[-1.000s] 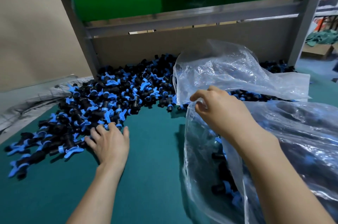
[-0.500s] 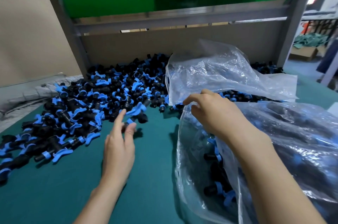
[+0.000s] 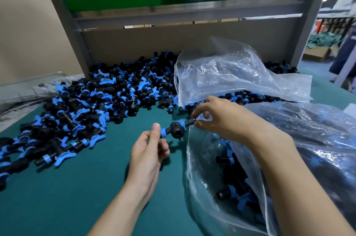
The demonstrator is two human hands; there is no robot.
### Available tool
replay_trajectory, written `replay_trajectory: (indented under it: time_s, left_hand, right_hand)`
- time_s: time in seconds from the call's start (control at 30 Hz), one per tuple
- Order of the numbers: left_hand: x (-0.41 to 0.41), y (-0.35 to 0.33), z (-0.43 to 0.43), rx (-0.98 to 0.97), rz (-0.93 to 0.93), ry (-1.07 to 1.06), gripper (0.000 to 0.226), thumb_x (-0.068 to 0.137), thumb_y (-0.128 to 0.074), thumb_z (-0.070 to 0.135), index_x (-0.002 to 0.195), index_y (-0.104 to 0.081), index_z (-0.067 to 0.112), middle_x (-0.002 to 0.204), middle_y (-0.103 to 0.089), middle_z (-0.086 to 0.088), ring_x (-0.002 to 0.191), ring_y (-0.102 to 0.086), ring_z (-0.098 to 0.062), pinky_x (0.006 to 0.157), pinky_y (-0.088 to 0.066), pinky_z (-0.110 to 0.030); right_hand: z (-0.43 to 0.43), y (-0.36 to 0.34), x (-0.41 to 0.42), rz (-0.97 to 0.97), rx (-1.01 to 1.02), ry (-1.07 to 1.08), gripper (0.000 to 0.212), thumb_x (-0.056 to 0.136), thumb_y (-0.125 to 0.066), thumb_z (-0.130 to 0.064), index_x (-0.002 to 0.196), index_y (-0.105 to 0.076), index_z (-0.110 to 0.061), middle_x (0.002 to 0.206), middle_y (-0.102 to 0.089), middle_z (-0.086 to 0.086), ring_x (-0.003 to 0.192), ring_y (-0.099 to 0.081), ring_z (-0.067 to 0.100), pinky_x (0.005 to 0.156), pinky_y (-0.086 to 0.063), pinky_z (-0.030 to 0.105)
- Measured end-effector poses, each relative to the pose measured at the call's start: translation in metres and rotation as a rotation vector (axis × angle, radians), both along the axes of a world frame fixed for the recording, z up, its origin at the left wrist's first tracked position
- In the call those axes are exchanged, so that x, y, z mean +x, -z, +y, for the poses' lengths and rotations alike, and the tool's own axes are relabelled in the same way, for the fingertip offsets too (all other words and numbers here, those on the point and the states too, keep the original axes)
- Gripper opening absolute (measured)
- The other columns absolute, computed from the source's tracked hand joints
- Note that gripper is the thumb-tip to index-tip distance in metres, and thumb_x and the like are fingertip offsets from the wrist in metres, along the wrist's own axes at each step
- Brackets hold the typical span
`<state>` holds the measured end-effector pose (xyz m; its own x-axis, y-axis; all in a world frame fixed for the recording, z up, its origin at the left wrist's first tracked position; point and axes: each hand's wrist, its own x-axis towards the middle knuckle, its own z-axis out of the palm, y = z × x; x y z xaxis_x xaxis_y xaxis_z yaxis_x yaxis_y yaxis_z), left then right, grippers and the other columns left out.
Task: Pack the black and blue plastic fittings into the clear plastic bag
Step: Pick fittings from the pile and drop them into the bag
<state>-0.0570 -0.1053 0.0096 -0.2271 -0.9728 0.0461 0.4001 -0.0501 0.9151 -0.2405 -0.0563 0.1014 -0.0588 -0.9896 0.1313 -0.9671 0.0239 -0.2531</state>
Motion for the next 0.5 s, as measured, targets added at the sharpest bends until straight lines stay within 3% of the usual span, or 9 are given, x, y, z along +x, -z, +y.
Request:
replay_trajectory:
  time_s: [0.17, 0.5]
  left_hand:
    - [0.0030, 0.0018, -0.0012, 0.016, 0.008, -0.002, 0.036, 0.085, -0.060, 0.051, 0.077, -0.052, 0.017, 0.055, -0.051, 0.003, 0.050, -0.048, -0.006, 0.049, -0.046, -0.015]
    - [0.0012, 0.0044, -0.0024, -0.045, -0.027, -0.013, 0.039, 0.082, -0.061, 0.053, 0.081, -0.056, 0.014, 0.055, -0.054, 0.003, 0.050, -0.049, -0.006, 0.050, -0.046, -0.017]
  right_hand:
    - [-0.0005, 0.0003, 0.0030, 0.003, 0.054, -0.020, 0.025, 0.095, -0.060, -0.047, 0.114, -0.068, -0.033, 0.095, -0.055, -0.006, 0.085, -0.056, 0.015, 0.073, -0.051, 0.037]
    - [-0.0018, 0.0045, 0.0022, 0.006, 0.079, -0.014, 0.022, 0.095, -0.060, -0.044, 0.112, -0.069, -0.033, 0.092, -0.053, -0.009, 0.084, -0.055, 0.015, 0.076, -0.051, 0.039]
